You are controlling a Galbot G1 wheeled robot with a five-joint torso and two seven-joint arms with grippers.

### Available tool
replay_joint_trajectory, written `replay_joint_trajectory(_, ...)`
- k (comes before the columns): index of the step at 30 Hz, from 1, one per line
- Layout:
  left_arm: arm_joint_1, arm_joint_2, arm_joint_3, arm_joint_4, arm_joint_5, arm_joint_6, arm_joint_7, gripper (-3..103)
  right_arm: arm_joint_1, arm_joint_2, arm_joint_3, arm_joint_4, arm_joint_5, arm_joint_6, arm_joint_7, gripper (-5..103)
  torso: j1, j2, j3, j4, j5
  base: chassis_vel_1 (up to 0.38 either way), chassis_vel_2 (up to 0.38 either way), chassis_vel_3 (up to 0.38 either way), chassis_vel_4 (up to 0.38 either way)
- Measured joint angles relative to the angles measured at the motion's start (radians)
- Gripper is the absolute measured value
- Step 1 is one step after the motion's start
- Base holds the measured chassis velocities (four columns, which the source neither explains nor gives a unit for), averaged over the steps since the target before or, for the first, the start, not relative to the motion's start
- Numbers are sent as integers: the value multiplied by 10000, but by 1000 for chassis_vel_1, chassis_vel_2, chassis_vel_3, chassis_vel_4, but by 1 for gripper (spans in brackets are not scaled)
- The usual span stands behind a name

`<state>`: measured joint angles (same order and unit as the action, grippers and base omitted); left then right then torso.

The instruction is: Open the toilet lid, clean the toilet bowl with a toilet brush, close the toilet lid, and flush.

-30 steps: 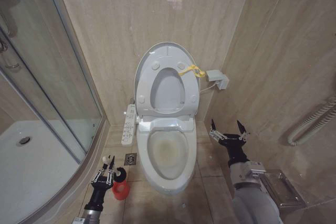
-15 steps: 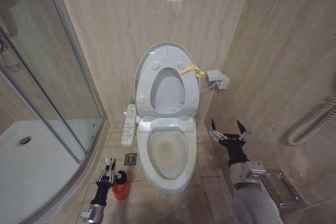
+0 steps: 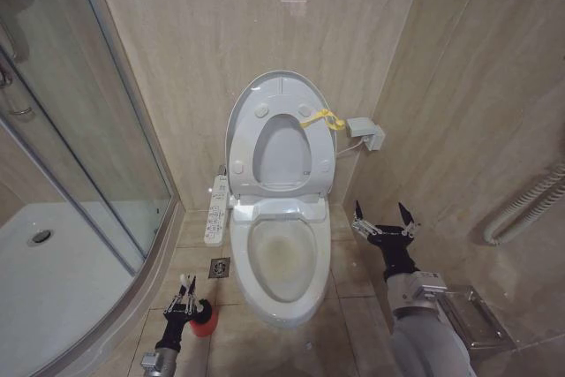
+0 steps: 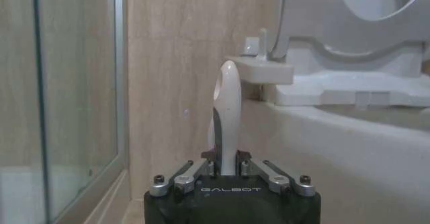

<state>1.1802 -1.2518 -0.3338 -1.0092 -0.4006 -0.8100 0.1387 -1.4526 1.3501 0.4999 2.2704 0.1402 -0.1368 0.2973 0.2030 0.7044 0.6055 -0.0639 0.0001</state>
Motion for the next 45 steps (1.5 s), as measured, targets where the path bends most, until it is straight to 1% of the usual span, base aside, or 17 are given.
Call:
replay_joint_trajectory(7, -719, -91, 225, 1211, -374, -69, 205, 18, 0, 0, 0, 0, 0, 0, 0, 100, 0, 0, 0, -1, -1, 0, 0, 0, 0)
replay_joint_trajectory(14, -1371, -244, 419, 2163, -410, -70, 523, 18, 0, 0, 0, 0, 0, 0, 0, 100, 0, 0, 0, -3, -2, 0, 0, 0, 0)
replay_joint_trajectory(17, -1676, -255, 472, 2697, -395, -70, 781, 18, 0, 0, 0, 0, 0, 0, 0, 100, 0, 0, 0, -3, 0, 0, 0, 0, 0)
replay_joint_trajectory(20, -1678, -237, 491, 2752, -375, -67, 776, 18, 0, 0, 0, 0, 0, 0, 0, 100, 0, 0, 0, -1, -2, 0, 0, 0, 0)
replay_joint_trajectory(21, -1648, -222, 491, 2722, -371, -49, 756, 15, 0, 0, 0, 0, 0, 0, 0, 100, 0, 0, 0, -2, -1, 0, 0, 0, 0)
replay_joint_trajectory(28, -1256, -162, 389, 2168, -357, 185, 515, 15, 0, 0, 0, 0, 0, 0, 0, 100, 0, 0, -1, 0, -1, 0, 0, 0, 0)
replay_joint_trajectory(29, -1169, -156, 347, 2016, -357, 198, 403, 39, 0, 0, 0, 0, 0, 0, 0, 100, 0, 0, -1, -3, 0, 0, 0, 0, 0)
replay_joint_trajectory(31, -1042, -146, 301, 1793, -357, 220, 281, 39, 0, 0, 0, 0, 0, 0, 0, 100, 0, 0, -1, -2, -1, 0, 0, 0, 0)
replay_joint_trajectory(34, -502, -58, 125, 839, -348, 401, 22, 39, 0, 0, 0, 0, 0, 0, 0, 100, 0, 0, -1, -1, -1, 0, 0, 0, 0)
replay_joint_trajectory(35, -365, -43, 64, 579, -326, 428, -27, 66, 0, 0, 0, 0, 0, 0, 0, 100, 0, 0, -1, 0, -1, 0, 0, 0, 0)
replay_joint_trajectory(36, -365, -43, 64, 579, -326, 428, -27, 66, 0, 0, 0, 0, 0, 0, 0, 100, 0, 0, -1, 0, -1, 0, 0, 0, 0)
replay_joint_trajectory(39, 153, 1, -224, -349, -162, 511, -164, 66, 0, 0, 0, 1, 0, 0, 0, 100, 0, 0, -1, -2, -1, 0, 0, 0, 0)
replay_joint_trajectory(40, 505, 41, -389, -1050, -94, 660, -259, 66, 0, 0, 0, 0, 0, 0, 0, 100, -1, 0, -1, -1, -1, 0, 0, 0, 0)
replay_joint_trajectory(41, 505, 41, -389, -1050, -94, 660, -259, 66, 0, 0, 0, 0, 0, 0, 0, 100, -1, 0, -1, -1, -1, 0, 0, 0, 0)
replay_joint_trajectory(42, 695, 69, -474, -1465, -77, 785, -335, 66, 0, 0, 0, 0, 0, 0, 0, 100, -1, 0, -1, 0, -2, 0, 0, 0, 0)
replay_joint_trajectory(43, 997, 114, -613, -2172, -75, 1006, -460, 92, 0, 0, 0, 0, -1, 0, 0, 100, -1, 1, -1, -1, -2, 0, 0, 0, 0)
replay_joint_trajectory(45, 1499, 171, -863, -3467, -70, 1411, -608, 92, 1, 0, 0, 1, 0, 0, 0, 100, -1, 1, -1, -2, 0, 0, 0, 0, 0)
